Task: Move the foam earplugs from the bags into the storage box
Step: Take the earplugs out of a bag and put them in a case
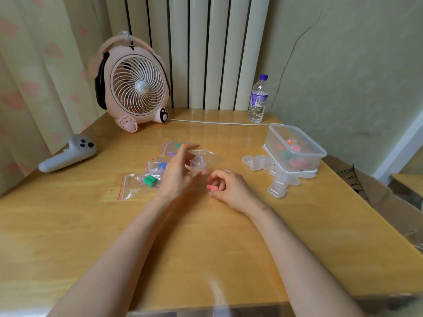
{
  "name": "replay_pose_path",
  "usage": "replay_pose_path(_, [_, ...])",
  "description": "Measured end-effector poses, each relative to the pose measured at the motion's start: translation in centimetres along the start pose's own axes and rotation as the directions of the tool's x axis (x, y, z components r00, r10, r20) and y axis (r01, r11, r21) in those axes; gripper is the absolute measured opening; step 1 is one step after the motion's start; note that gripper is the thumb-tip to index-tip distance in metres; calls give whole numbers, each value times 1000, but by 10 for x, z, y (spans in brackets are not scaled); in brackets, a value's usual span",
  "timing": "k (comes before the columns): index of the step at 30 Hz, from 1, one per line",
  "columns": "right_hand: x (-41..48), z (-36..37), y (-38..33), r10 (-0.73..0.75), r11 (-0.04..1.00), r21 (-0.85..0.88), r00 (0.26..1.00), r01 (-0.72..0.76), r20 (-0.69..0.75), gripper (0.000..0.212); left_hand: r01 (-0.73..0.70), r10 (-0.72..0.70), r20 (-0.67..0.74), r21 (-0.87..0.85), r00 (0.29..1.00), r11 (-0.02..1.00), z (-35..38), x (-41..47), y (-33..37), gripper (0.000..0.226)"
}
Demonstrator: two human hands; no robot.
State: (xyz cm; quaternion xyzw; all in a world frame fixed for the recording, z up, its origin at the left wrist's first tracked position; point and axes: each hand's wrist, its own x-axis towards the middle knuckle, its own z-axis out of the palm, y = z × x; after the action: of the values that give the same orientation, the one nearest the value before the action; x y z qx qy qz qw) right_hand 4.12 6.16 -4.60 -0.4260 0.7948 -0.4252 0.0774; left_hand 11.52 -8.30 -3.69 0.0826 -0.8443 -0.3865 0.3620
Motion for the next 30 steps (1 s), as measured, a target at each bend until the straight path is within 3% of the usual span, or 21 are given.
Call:
replay_pose_path(4, [3,-3,1,26,999,35,999,-25,-41,22,57,-48,68,-139,997,989,3,-1,6,39])
replay_pose_path(9, [3,-8,-1,72,964,261,996,-56,-50,32,150,-120,114,-309,986,939,4,-3,11,39])
replay_pose_path(15, [4,-17,-5,53,934,357,988,1,-144,28,141,-127,78,-215,989,966,2,-1,5,39])
replay_pose_path(18, [4,-16,-6,38,924,382,983,33,-178,26,122,-100,143,-155,985,980,3,-2,4,43])
replay_pose_path(22, [5,-11,-7,27,936,349,980,45,-199,27,132,-86,275,-152,957,980,9,-5,2,44])
replay_pose_path(30, [3,-10,-10,17,981,189,964,35,-267,20,173,-121,270,-176,955,969,9,-7,8,44])
